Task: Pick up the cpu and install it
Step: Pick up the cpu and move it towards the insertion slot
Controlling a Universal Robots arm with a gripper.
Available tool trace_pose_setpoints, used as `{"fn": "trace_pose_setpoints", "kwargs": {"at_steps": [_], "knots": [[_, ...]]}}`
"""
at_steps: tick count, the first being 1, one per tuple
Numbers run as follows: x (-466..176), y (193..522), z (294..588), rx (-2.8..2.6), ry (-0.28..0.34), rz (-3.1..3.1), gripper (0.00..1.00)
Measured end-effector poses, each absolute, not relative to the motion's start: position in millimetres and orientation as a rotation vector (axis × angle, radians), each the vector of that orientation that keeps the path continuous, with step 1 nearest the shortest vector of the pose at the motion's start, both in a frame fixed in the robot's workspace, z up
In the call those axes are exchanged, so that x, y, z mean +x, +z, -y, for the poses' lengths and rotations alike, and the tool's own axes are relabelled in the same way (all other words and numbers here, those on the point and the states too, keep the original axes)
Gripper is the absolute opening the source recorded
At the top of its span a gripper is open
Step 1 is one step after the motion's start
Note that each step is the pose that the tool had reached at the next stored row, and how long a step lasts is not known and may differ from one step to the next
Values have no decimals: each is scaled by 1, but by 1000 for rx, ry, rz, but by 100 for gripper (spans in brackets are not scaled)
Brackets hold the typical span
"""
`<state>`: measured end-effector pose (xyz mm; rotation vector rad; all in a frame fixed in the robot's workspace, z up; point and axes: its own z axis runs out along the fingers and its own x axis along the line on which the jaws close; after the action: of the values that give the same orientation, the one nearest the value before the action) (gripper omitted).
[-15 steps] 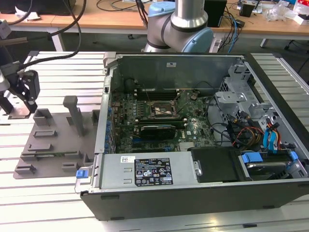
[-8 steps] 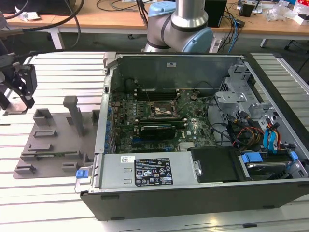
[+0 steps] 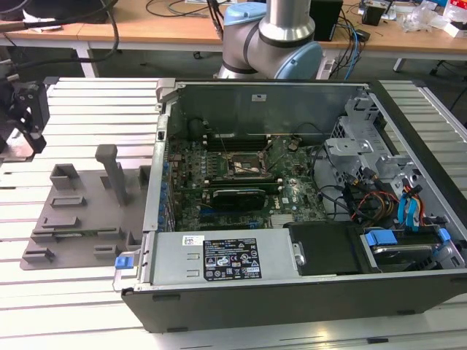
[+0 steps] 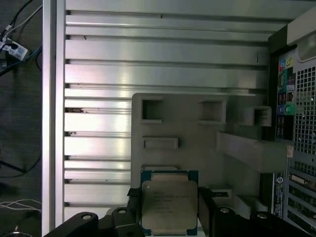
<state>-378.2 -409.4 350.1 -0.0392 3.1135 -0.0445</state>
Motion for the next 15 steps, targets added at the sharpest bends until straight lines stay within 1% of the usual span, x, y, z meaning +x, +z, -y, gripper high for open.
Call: {"fn": "trace_pose_setpoints", "kwargs": {"at_steps": [7, 15], "knots": [[-378, 374, 409, -39, -44, -3113, 55], [-378, 392, 409, -39, -44, -3113, 55]]}}
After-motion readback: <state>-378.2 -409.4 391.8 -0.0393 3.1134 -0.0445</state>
